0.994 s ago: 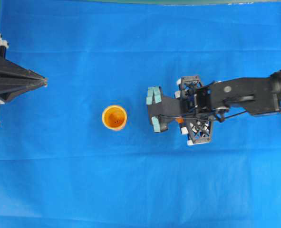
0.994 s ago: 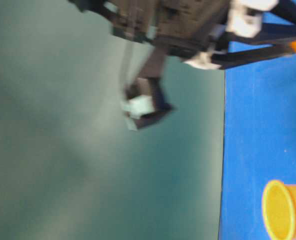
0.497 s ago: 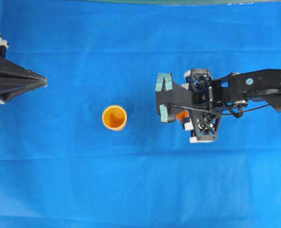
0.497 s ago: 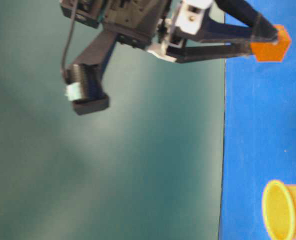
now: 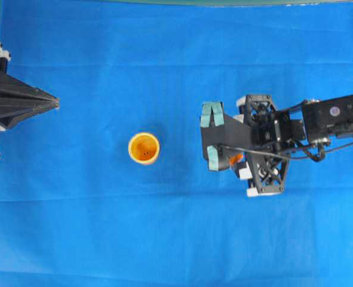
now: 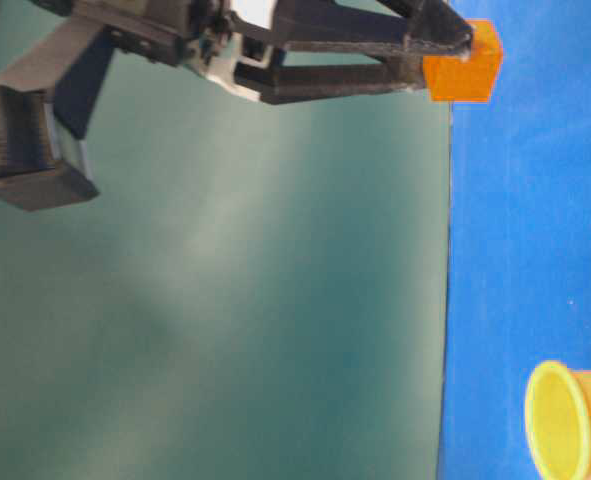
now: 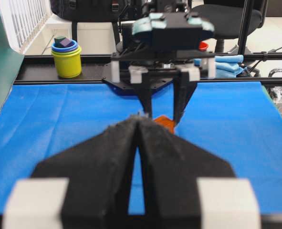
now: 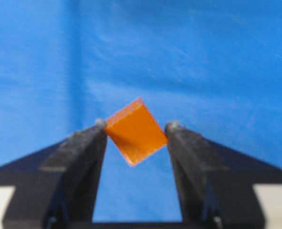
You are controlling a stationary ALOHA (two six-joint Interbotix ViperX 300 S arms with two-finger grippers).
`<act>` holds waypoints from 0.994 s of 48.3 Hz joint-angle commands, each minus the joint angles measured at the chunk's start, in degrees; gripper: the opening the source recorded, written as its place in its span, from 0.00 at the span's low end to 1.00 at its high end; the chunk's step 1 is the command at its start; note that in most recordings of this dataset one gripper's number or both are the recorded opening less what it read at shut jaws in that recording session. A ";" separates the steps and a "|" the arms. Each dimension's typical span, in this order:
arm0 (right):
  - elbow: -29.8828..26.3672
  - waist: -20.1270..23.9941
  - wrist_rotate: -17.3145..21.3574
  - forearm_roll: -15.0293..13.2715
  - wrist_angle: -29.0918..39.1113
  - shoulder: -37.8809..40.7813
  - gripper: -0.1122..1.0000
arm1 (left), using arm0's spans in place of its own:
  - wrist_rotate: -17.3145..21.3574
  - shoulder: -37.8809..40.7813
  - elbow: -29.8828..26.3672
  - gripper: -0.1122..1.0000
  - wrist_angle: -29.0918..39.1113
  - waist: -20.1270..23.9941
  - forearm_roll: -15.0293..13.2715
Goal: Move the block forward with right arm.
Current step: 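Lift the orange cube with the right gripper and pull it rightward, then carry the held cube toward the front-right of the table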
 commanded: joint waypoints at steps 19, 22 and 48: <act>-5.01 7.65 5.54 0.00 0.88 -1.67 0.54 | -0.09 0.26 -1.93 0.13 0.00 0.18 0.18; -5.27 8.61 6.42 0.00 0.88 -1.67 0.54 | -0.09 0.26 -1.93 0.13 0.18 0.18 0.18; -10.63 16.17 11.69 -0.62 2.64 -1.41 0.54 | -0.18 0.26 -1.93 0.13 2.20 0.18 0.18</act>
